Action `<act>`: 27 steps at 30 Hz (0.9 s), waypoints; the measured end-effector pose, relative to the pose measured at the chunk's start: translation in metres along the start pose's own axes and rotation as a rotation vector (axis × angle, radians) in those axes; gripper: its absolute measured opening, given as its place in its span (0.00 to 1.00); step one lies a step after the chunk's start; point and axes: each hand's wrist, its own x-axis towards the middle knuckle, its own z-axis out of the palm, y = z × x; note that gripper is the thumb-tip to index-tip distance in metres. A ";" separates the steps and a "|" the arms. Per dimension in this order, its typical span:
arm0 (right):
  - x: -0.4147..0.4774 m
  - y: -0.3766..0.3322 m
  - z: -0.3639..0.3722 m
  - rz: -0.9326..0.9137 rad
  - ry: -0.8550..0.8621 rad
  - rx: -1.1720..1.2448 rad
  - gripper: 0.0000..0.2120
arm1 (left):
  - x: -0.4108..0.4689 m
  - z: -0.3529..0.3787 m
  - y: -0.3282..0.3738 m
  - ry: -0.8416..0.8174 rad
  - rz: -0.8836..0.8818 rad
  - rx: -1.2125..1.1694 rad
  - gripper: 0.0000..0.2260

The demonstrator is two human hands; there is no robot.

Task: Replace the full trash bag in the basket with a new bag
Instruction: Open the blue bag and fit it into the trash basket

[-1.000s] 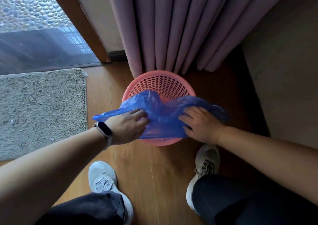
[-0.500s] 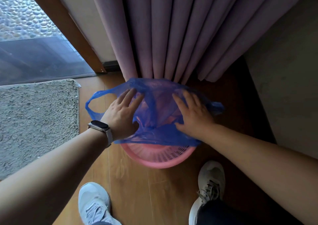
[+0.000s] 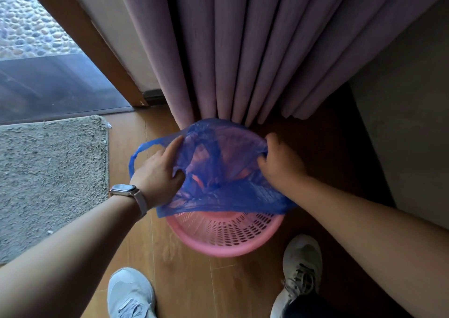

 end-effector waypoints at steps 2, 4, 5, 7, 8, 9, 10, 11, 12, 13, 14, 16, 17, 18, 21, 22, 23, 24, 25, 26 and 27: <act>0.000 0.000 -0.001 0.033 0.003 0.046 0.10 | -0.007 -0.003 -0.009 -0.019 -0.024 -0.022 0.27; -0.001 -0.002 -0.002 0.036 -0.001 0.088 0.09 | -0.014 -0.003 -0.019 -0.078 -0.011 -0.040 0.19; 0.000 -0.003 -0.003 0.025 -0.003 0.096 0.09 | -0.017 -0.004 -0.022 -0.100 -0.007 -0.042 0.17; 0.000 -0.004 -0.004 0.011 0.003 0.097 0.09 | -0.020 -0.007 -0.024 -0.074 0.043 -0.028 0.16; 0.000 -0.004 -0.005 0.009 0.006 0.100 0.09 | -0.020 -0.010 -0.023 -0.014 0.101 -0.010 0.18; 0.000 -0.003 -0.004 0.011 0.010 0.104 0.09 | -0.018 -0.013 -0.020 0.072 0.167 0.018 0.19; -0.001 -0.003 -0.003 0.013 0.008 0.110 0.08 | -0.016 -0.017 -0.016 0.166 0.228 0.052 0.20; -0.001 -0.002 -0.003 0.012 0.004 0.119 0.08 | -0.011 -0.022 -0.010 0.250 0.284 0.084 0.19; -0.002 -0.002 -0.003 0.010 -0.002 0.133 0.08 | -0.006 -0.026 -0.002 0.300 0.335 0.105 0.18; -0.002 -0.001 -0.002 0.007 -0.006 0.149 0.07 | 0.000 -0.028 0.007 0.309 0.387 0.119 0.18; -0.003 -0.001 -0.003 0.001 -0.011 0.166 0.07 | 0.006 -0.027 0.016 0.281 0.440 0.137 0.18; -0.004 -0.004 -0.004 -0.028 -0.024 0.190 0.06 | 0.017 -0.019 0.034 0.158 0.525 0.207 0.20; -0.003 -0.006 -0.005 -0.052 -0.031 0.196 0.06 | 0.020 -0.013 0.040 0.109 0.541 0.241 0.22; -0.004 -0.010 -0.005 -0.080 -0.039 0.201 0.06 | 0.023 -0.007 0.046 0.080 0.538 0.261 0.24; -0.005 -0.017 -0.006 -0.138 -0.063 0.214 0.06 | 0.028 0.004 0.056 0.104 0.479 0.281 0.26; -0.005 -0.019 -0.006 -0.148 -0.067 0.211 0.07 | 0.029 0.005 0.056 0.122 0.437 0.280 0.25; -0.005 -0.019 -0.005 -0.156 -0.070 0.200 0.07 | 0.031 0.005 0.054 0.133 0.390 0.270 0.25; -0.006 -0.021 -0.005 -0.160 -0.074 0.191 0.07 | 0.032 0.004 0.052 0.140 0.349 0.249 0.23; -0.007 -0.023 -0.005 -0.160 -0.079 0.189 0.07 | 0.033 0.003 0.049 0.148 0.317 0.214 0.20; -0.008 -0.026 -0.004 -0.162 -0.081 0.186 0.08 | 0.033 0.001 0.045 0.164 0.286 0.169 0.18; -0.008 -0.030 -0.004 -0.167 -0.077 0.175 0.09 | 0.032 -0.002 0.042 0.182 0.249 0.126 0.15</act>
